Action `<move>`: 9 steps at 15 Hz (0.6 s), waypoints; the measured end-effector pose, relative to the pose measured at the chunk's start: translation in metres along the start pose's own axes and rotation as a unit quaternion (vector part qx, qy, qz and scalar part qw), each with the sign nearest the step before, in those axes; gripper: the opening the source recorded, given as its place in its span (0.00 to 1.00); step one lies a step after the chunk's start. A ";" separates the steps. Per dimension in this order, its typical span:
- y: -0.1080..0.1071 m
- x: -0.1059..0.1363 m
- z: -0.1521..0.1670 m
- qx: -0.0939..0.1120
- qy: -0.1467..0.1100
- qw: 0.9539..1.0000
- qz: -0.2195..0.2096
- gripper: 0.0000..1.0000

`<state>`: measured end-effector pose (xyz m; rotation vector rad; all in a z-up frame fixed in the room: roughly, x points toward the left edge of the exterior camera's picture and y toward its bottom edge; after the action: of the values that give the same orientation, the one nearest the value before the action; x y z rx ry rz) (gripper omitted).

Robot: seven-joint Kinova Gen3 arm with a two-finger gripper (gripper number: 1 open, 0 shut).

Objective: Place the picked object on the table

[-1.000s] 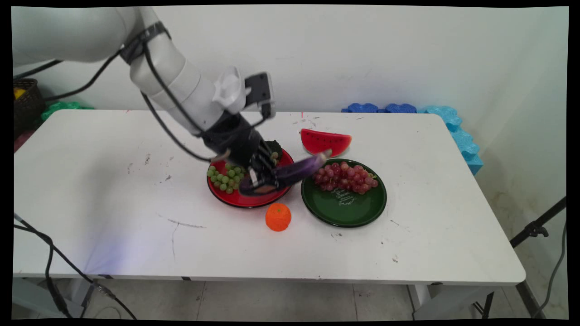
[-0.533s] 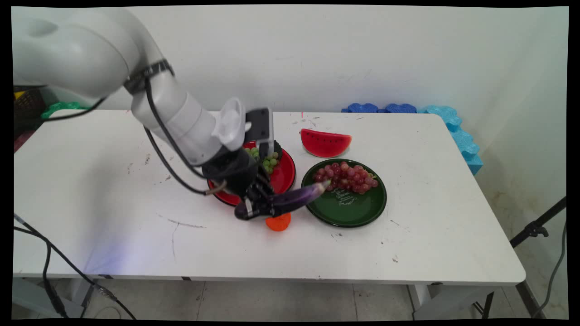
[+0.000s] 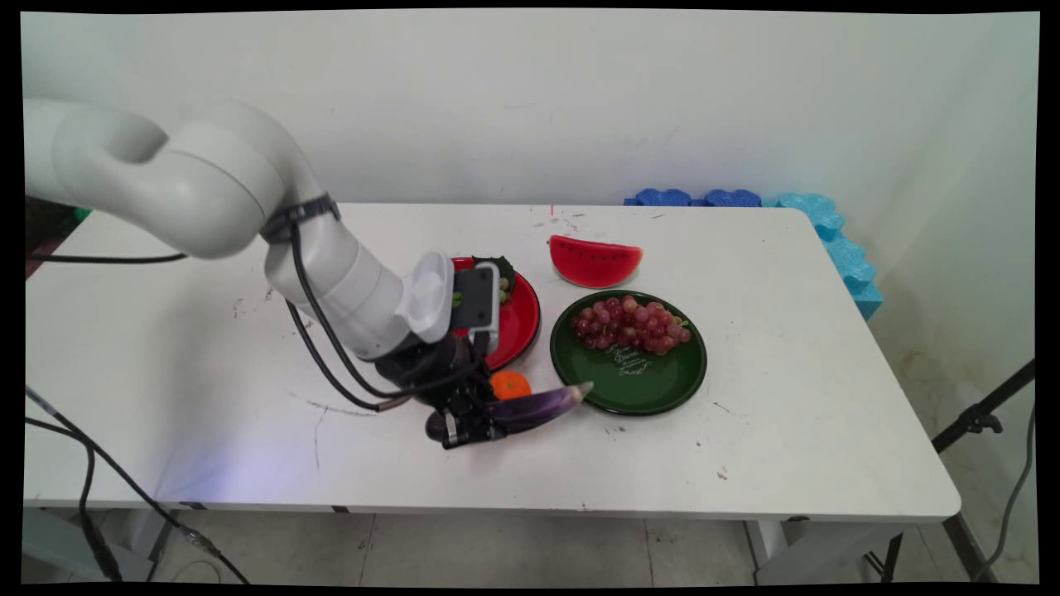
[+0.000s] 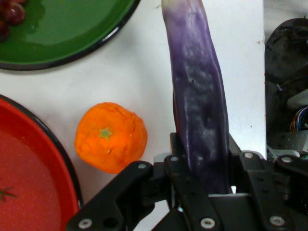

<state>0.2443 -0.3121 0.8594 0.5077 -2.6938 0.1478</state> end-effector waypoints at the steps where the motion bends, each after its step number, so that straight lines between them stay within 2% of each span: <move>1: 0.001 -0.002 0.005 -0.002 -0.001 1.000 0.000 0.00; 9: 0.008 -0.014 0.031 -0.011 -0.006 1.000 0.003 0.00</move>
<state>0.2418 -0.3054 0.8251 0.4951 -2.7052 0.1160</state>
